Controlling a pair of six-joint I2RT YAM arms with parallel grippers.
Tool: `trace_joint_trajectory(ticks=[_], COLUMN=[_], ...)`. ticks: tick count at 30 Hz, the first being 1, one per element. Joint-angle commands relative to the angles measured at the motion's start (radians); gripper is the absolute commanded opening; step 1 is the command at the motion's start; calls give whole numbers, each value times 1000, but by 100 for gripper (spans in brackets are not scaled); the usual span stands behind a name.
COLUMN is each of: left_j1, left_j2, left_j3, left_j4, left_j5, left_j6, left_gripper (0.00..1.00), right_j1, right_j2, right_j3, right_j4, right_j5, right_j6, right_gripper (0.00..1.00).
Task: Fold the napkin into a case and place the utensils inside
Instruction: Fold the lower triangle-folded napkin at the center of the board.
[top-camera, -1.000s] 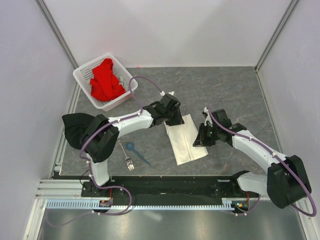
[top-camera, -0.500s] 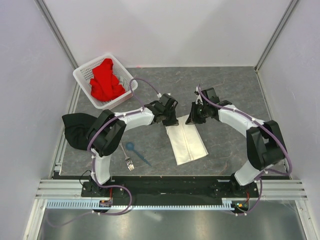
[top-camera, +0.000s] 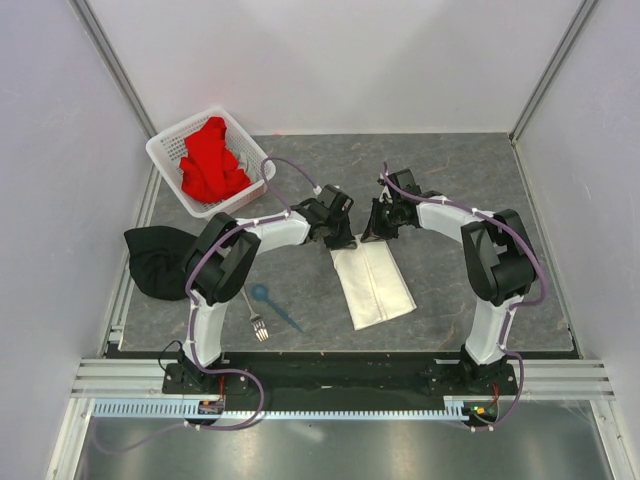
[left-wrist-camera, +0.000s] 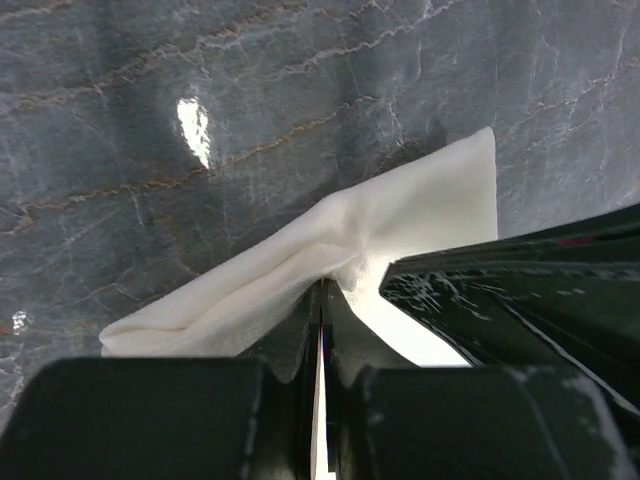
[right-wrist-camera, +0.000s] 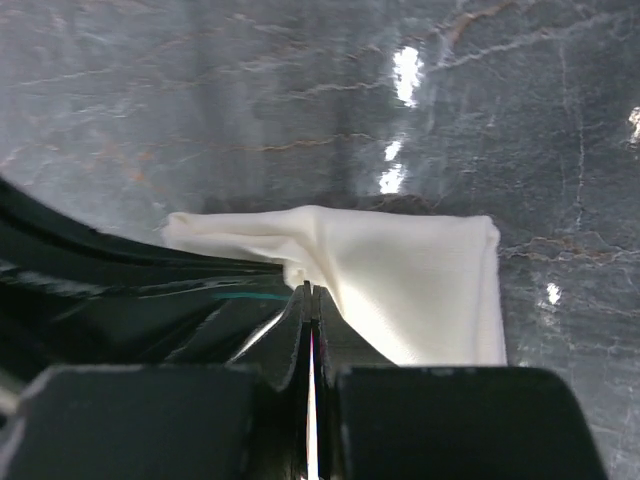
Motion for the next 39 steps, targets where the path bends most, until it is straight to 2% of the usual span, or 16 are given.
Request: trace_joint_trajectory(ticks=[1,10,20,32,39], left_j1=[22,26,36,40,19], left_j2=[11,11,34,-33,-165], left_j3=[24,38,56,46,-28], left_j4=[43,46,42,31,31], left_j5=[-6,-23,-26,-11,26], left_j6=[23,39,52,69,70], left_gripper=[5,5,4,5,19], right_j1=[-1,-4,-2,-2,-2], right_j2=[30,56,42,18,-59], right_j3=[25,45,-7,27,65], right_j4=[28,13,25,20,-61], right_j5=[22,45,64,50,53], right_j6=[-3,-15,-4,-9,-26], right_gripper=[0,0,0,0,0])
